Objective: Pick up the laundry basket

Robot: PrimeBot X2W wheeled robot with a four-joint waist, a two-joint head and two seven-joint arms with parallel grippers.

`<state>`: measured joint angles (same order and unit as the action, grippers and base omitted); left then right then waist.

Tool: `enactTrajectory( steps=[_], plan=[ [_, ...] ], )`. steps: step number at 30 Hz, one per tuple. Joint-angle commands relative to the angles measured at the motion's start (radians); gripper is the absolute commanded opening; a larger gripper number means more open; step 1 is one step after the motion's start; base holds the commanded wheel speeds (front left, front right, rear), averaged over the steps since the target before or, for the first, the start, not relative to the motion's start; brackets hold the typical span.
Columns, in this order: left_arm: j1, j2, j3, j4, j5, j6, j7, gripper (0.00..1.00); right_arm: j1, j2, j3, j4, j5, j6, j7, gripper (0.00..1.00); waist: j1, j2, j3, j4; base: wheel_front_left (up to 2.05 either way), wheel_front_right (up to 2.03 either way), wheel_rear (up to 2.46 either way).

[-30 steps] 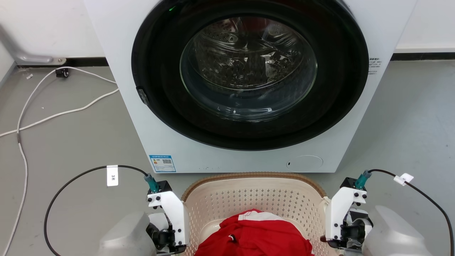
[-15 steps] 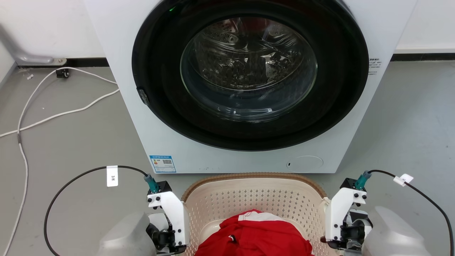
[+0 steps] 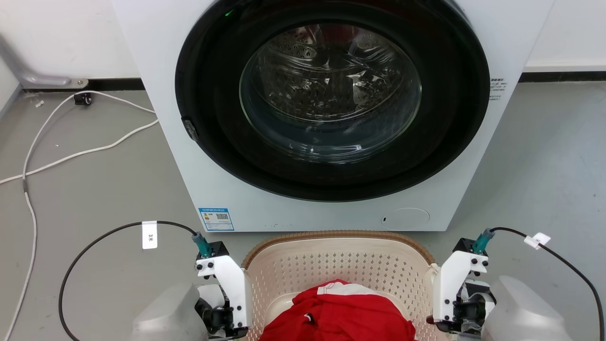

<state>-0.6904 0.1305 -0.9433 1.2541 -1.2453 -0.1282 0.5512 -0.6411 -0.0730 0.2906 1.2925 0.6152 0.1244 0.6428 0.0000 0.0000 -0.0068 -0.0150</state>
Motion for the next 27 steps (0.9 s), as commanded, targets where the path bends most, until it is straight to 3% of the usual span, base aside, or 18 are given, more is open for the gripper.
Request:
enactTrajectory(
  steps=[1,27],
  plan=[
    [0.005,-0.003,-0.001,-0.002,-0.007,-0.004,-0.006,0.0,0.001,0.012,-0.008,-0.005,0.003,0.012,0.003,0.0,0.0,0.0,0.0,0.0,0.0,0.0,0.0],
    [0.014,-0.006,-0.014,0.003,-0.019,-0.004,-0.015,0.0,0.01,0.019,-0.043,-0.005,-0.027,0.012,0.004,0.0,0.0,0.0,0.001,0.0,0.0,0.0,0.0]
  ],
)
